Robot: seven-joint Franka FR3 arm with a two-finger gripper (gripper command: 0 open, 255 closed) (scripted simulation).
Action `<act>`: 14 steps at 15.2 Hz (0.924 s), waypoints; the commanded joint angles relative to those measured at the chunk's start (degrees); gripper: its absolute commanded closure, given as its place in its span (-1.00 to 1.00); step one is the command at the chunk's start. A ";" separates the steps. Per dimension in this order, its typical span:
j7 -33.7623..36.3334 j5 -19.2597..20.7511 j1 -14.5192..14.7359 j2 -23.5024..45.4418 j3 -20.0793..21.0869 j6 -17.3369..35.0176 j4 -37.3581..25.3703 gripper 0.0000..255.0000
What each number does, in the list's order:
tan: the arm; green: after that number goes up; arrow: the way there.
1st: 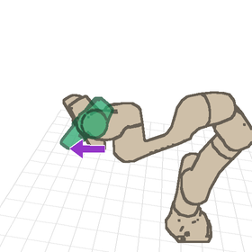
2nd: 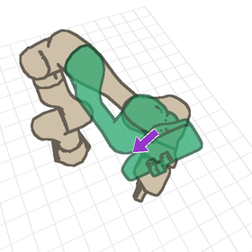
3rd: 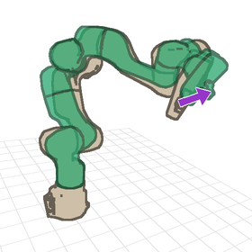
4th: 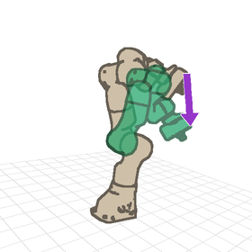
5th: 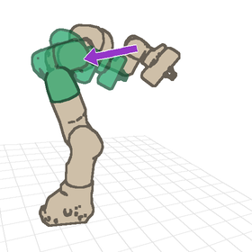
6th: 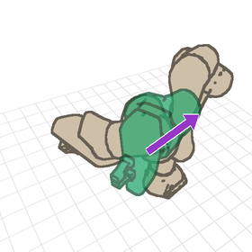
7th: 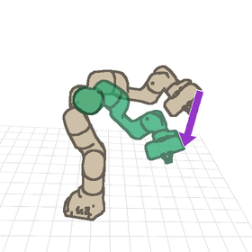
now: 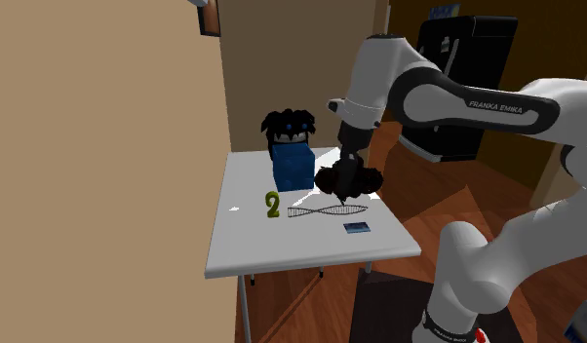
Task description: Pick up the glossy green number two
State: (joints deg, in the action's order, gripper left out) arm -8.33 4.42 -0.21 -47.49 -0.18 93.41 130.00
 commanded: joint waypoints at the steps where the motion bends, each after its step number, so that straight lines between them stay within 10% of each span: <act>1: 0.00 0.00 0.00 0.00 0.00 0.00 0.00 -1.00; 14: -16.24 0.81 0.90 22.93 -12.63 14.59 -6.73 -1.00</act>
State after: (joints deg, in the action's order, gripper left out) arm -23.23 5.44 0.57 -26.36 -11.97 107.05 123.96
